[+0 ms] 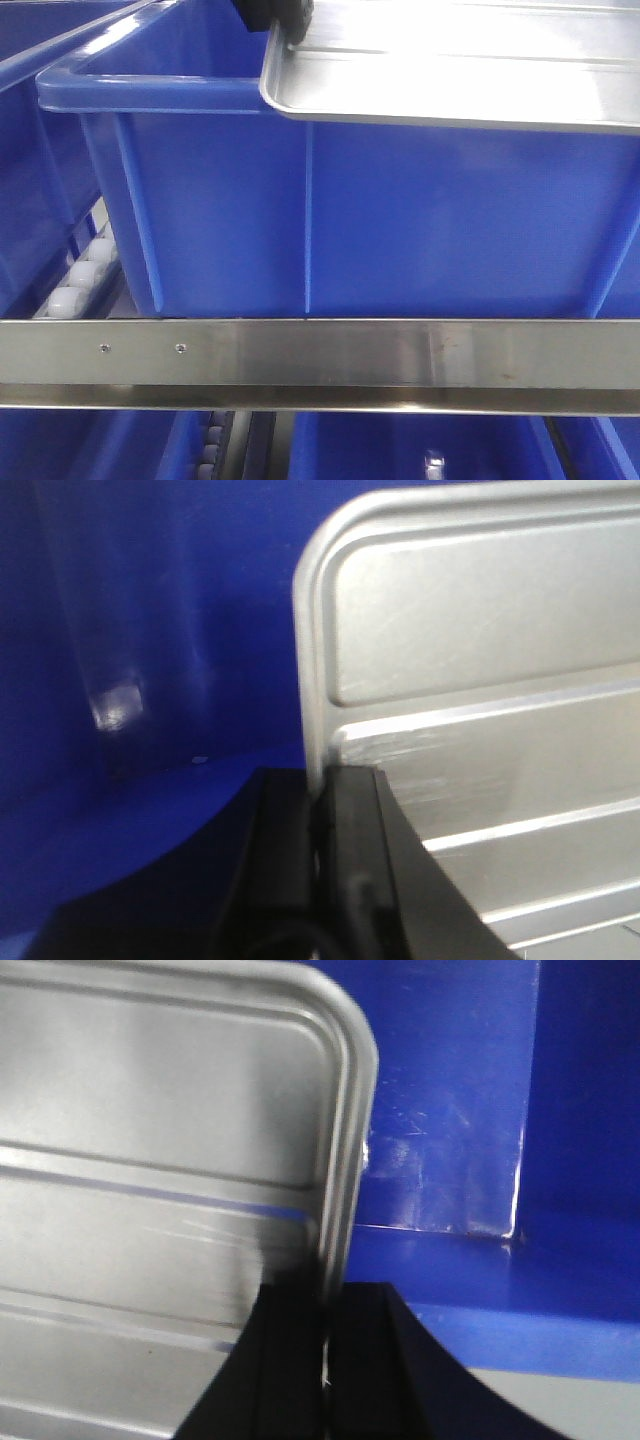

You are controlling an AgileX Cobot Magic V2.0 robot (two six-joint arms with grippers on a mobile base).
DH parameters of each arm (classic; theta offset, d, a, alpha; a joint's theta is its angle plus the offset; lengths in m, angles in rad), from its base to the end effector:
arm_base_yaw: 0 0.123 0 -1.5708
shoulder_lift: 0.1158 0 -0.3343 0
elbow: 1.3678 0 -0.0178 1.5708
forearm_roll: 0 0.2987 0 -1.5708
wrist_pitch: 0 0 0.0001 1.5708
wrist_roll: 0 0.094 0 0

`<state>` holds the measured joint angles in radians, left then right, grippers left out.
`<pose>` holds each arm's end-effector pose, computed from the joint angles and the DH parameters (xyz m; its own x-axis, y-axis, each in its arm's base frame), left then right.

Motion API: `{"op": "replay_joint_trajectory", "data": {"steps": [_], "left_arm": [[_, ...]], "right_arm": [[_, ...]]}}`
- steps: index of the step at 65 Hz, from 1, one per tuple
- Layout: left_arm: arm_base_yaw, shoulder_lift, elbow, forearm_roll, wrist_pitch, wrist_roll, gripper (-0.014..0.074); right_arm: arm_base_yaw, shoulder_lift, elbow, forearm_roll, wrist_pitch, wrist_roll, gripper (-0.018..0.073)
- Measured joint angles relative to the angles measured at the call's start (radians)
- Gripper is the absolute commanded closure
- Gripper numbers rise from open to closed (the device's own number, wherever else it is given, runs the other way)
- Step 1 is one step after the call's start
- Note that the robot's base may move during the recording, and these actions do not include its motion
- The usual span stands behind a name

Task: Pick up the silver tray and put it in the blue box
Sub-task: 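Lower the held tray with both grippers into the blue bin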

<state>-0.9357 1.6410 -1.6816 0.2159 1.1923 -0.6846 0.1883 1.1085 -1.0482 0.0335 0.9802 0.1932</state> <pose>0.2530 -0.3118 0.4270 -0.8401 0.2021 -0.5034 0.3084 0.9414 -0.1367 0.2342 0.0473 0.3866 -0.8255 0.0567 -0.5615 -0.0300 0.9891 0.1440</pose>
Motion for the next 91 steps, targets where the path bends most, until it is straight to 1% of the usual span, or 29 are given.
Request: {"op": "replay_joint_trajectory", "data": {"steps": [66,73,81,86,91], "left_arm": [[0.0,0.0,0.0,0.0,0.0,0.0,0.0693],[0.0,0.0,-0.029,-0.002,0.011,0.008,0.0693],[0.002,0.0,-0.114,0.012,0.025,0.03,0.0693],[0.013,0.0,-0.152,0.029,0.026,0.042,0.0693],[0.036,-0.002,-0.172,0.033,0.02,0.047,0.0693]], "right_arm": [[0.0,0.0,-0.002,0.0,0.007,0.0,0.0503],[0.0,0.0,-0.043,0.0,0.043,0.0,0.0503],[0.0,0.0,-0.15,-0.016,0.085,-0.006,0.0503],[0.0,0.006,-0.219,-0.019,0.096,-0.01,0.0503],[0.0,0.03,-0.287,-0.019,0.1,-0.011,0.0503]]}}
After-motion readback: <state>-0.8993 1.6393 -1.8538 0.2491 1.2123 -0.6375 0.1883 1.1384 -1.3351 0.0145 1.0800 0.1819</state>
